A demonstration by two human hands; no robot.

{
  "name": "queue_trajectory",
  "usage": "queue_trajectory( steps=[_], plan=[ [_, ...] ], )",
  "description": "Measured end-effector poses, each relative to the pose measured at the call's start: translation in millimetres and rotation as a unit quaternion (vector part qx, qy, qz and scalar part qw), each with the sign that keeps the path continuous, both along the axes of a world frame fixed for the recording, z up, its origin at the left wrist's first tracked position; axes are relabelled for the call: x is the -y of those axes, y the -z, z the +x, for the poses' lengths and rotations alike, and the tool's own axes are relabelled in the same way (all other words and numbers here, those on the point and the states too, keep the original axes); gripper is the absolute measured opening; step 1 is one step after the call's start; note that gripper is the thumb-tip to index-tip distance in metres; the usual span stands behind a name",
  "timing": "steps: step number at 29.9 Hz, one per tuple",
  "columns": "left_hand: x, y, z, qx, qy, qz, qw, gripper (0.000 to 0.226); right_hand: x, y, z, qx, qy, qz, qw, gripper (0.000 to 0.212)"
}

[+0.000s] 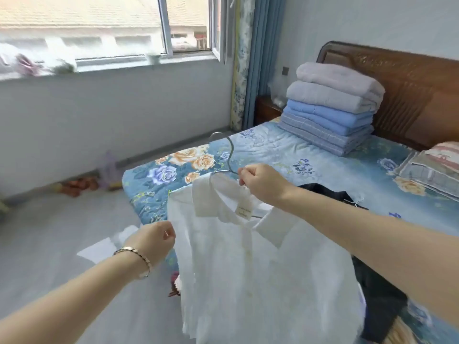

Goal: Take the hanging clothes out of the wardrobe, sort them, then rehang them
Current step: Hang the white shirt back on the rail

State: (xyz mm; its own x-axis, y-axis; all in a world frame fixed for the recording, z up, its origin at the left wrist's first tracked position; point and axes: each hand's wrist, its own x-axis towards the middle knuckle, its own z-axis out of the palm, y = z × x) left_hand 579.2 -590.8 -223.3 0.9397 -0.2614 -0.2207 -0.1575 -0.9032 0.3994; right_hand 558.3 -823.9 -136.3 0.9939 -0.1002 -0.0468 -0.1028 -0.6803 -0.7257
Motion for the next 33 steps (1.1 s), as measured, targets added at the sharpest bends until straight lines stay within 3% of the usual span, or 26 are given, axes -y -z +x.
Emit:
queue_trajectory(
  steps=[4, 8, 11, 15, 20, 26, 29, 33],
  plan=[
    [-104.2, -56.0, -43.7, 0.047, -0.088, -0.01, 0.995, 0.024, -121.6, -61.4, -15.3, -0.011, -0.149, 0.021, 0.989, 0.034],
    [-193.5, -92.9, -86.9, 0.082, -0.202, -0.016, 0.976, 0.025, -223.2, -99.3, -36.2, -0.081, -0.322, 0.09, 0.939, 0.018],
    [-251.9, -113.5, -124.5, 0.109, -0.293, -0.003, 0.95, 0.019, -286.6, -119.2, -53.0, -0.079, -0.432, 0.069, 0.896, 0.014],
    [-311.7, -134.1, -194.0, 0.131, -0.41, -0.001, 0.903, 0.013, -361.2, -128.4, -79.9, -0.05, -0.503, 0.066, 0.86, 0.014],
    [-348.2, -149.9, -300.0, 0.156, -0.551, -0.002, 0.82, 0.023, -437.4, -136.2, -123.9, -0.047, -0.541, 0.143, 0.828, 0.017],
    [-361.6, -172.2, -426.4, 0.164, -0.68, 0.039, 0.713, 0.024, -504.4, -164.1, -201.5, -0.115, -0.617, 0.184, 0.756, 0.026],
    [-369.0, -187.4, -486.1, 0.162, -0.726, 0.084, 0.663, 0.015, -534.8, -179.2, -244.6, -0.122, -0.656, 0.187, 0.721, 0.021],
    [-378.2, -211.7, -562.6, 0.156, -0.779, 0.127, 0.594, 0.023, -577.9, -200.1, -305.9, -0.116, -0.709, 0.169, 0.674, 0.01]
  ],
)
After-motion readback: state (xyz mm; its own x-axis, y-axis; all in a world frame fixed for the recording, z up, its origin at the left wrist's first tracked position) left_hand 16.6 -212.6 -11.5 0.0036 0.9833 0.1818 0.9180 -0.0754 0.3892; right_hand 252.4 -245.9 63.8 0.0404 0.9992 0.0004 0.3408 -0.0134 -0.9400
